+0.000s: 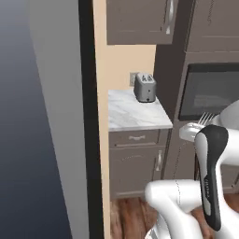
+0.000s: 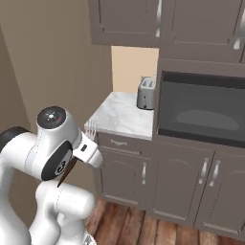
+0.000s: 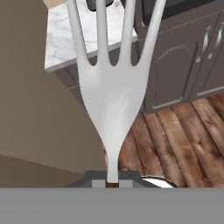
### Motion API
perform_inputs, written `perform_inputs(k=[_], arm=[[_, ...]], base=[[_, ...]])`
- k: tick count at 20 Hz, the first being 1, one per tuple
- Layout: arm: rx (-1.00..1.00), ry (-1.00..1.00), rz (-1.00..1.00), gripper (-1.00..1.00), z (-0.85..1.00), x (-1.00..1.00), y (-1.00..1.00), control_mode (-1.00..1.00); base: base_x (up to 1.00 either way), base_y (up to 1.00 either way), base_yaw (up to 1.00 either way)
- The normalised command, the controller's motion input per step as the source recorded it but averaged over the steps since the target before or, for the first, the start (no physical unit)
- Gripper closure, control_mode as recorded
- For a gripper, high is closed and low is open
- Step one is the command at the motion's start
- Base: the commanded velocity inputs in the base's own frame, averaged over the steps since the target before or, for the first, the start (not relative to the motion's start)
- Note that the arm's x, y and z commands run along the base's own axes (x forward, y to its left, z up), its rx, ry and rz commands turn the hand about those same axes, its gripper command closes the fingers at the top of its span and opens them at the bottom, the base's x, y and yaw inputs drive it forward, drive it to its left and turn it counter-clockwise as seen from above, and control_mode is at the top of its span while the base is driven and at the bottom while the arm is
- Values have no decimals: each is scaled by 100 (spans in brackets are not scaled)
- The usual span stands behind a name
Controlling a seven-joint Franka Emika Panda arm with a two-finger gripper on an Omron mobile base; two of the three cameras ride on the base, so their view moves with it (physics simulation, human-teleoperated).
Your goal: Take the fork and place it on the left side of the plate. Then take the spoon and place it on the right side of the plate. Make sure they're directly next to the plate.
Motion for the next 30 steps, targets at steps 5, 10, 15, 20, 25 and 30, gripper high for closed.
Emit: perform_inputs(k=[5,10,15,20,25,30], arm=[[0,0,0,100,0,0,0,100],[0,0,0,100,0,0,0,100],[0,0,0,100,0,0,0,100],[0,0,0,100,0,0,0,100],[0,0,0,100,0,0,0,100],[0,0,0,100,0,0,0,100]], base=[[-83,0,8],[-77,-3,14],[-72,-14,16],[-65,-39,15],[-62,-55,9],[-77,-57,2]])
